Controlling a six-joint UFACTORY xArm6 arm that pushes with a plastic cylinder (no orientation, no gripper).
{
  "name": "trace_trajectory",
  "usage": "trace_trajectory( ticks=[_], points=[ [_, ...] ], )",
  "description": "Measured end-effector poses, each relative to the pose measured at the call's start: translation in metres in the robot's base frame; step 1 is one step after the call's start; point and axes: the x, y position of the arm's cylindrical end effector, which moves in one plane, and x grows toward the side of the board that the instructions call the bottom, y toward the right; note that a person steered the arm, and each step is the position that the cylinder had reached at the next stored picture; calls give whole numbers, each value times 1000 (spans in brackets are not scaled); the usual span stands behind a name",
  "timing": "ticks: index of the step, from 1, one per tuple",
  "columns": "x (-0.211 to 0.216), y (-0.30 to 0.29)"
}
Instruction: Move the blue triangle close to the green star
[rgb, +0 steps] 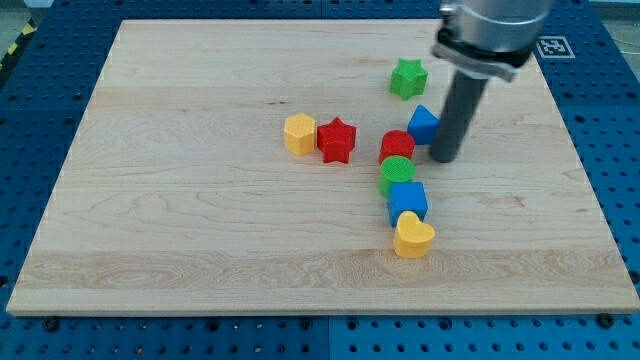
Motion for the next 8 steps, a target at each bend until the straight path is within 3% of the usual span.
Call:
trace_trajectory(
  ticks=[1, 2, 5, 6, 8],
  points=[
    [-11, -23],
    [-33, -7],
    [-15, -1],
    [-45, -1],
    [-33, -1]
  ],
)
